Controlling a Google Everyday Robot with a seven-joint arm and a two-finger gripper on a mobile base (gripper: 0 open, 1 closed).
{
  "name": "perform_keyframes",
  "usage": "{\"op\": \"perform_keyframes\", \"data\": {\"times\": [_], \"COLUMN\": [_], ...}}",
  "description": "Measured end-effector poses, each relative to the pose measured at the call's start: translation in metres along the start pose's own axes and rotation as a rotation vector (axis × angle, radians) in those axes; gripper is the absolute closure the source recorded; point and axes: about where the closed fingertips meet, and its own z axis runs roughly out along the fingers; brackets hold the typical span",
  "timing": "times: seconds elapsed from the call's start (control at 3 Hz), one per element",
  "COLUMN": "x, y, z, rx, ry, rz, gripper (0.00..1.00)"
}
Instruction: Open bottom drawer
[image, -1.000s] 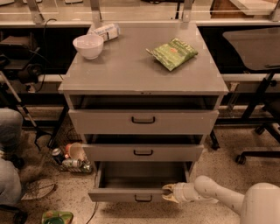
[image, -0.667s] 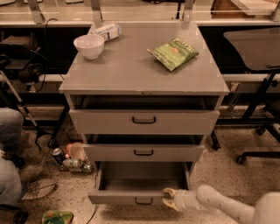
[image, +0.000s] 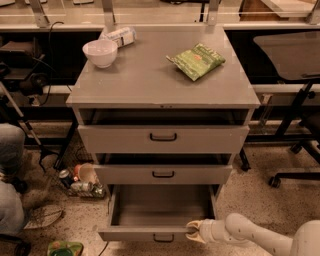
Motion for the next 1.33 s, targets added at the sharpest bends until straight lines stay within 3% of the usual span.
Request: {"op": "perform_keyframes", "data": {"times": [0.33, 1.0, 1.33], "x": [0.006, 0.000, 0.003], "y": [0.043, 0.042, 0.069], "z": [-0.003, -0.009, -0.009], "rx": [0.022, 0.023, 0.031], "ry": [-0.021, -0.023, -0.037], "rz": [0.059, 0.062, 0.103], "gripper": [1.00, 1.00, 1.00]}}
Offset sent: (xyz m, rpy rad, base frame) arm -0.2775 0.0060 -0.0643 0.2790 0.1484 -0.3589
